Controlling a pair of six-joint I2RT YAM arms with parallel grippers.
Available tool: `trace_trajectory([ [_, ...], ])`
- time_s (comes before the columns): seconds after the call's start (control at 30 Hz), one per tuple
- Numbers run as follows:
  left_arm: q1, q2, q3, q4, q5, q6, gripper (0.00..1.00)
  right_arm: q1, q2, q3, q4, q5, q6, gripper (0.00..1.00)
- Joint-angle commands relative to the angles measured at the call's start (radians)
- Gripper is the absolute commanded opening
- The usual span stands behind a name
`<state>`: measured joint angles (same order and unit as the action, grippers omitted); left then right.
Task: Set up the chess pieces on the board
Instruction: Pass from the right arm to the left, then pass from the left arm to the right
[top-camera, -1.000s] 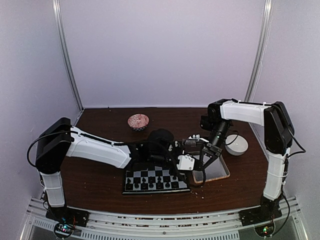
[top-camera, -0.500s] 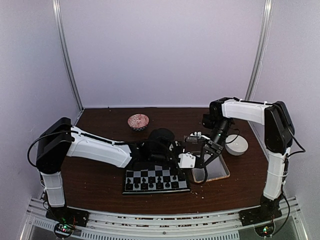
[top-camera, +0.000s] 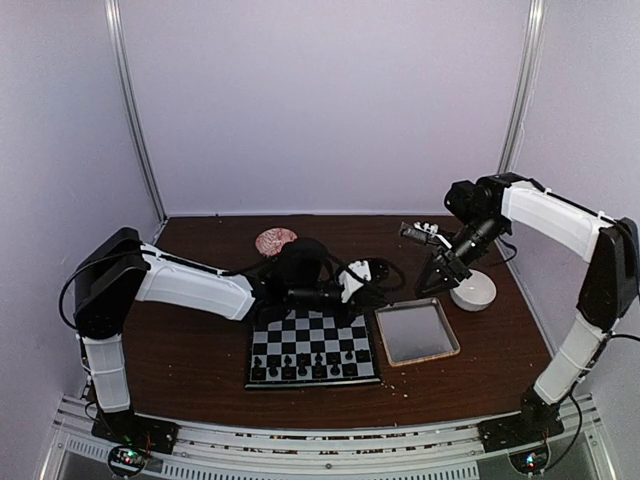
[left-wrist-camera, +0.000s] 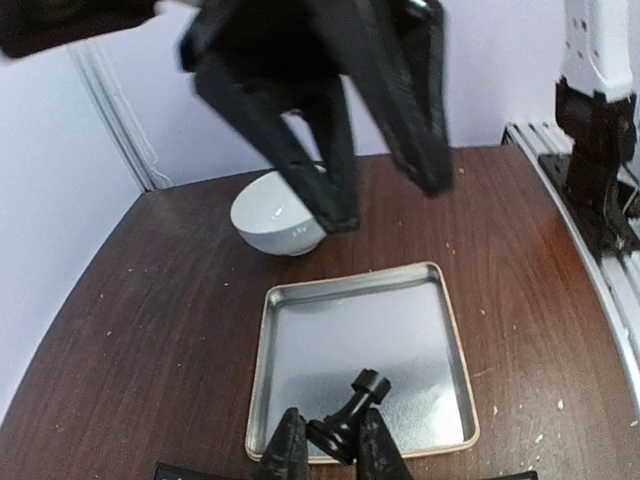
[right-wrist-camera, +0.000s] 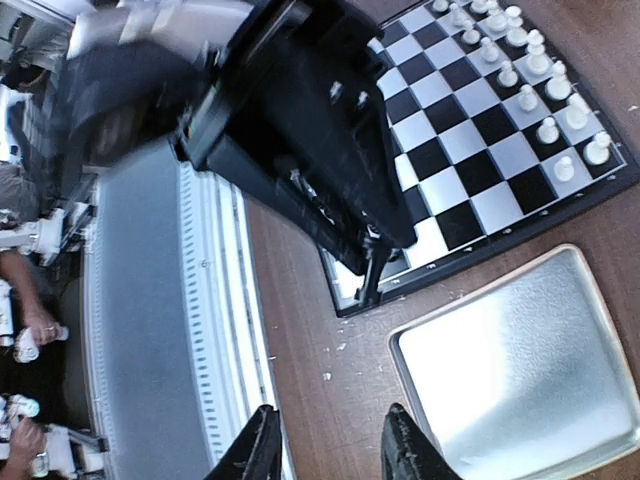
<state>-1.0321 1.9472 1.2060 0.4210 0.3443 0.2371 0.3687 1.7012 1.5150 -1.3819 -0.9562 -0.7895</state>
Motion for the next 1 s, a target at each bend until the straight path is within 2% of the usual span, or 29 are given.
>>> trace_trajectory([
  [0.0,0.043,-0.017,0.000,0.154,0.107,-0.306,0.08,0.006,-0.158,-0.176,0.404,0.075,0.216,0.36],
  [0.07,0.052,-0.012,0.002,0.179,0.126,-0.378,0.08,0.018,-0.212,-0.236,0.533,0.131,0.250,0.36],
  [0.27,0.109,0.030,0.009,0.320,0.238,-0.633,0.09,0.083,-0.328,-0.355,0.717,0.263,0.208,0.37],
  [0.37,0.133,0.052,0.010,0.382,0.286,-0.715,0.09,0.121,-0.352,-0.363,0.758,0.336,0.169,0.44],
  [0.43,0.140,0.061,0.010,0.401,0.295,-0.741,0.09,0.136,-0.341,-0.345,0.761,0.361,0.157,0.49],
  [0.6,0.148,0.087,0.025,0.412,0.325,-0.775,0.09,0.172,-0.332,-0.306,0.781,0.378,0.158,0.50],
  [0.97,0.153,0.101,0.019,0.450,0.349,-0.807,0.09,0.241,-0.259,-0.238,0.748,0.378,0.106,0.45],
])
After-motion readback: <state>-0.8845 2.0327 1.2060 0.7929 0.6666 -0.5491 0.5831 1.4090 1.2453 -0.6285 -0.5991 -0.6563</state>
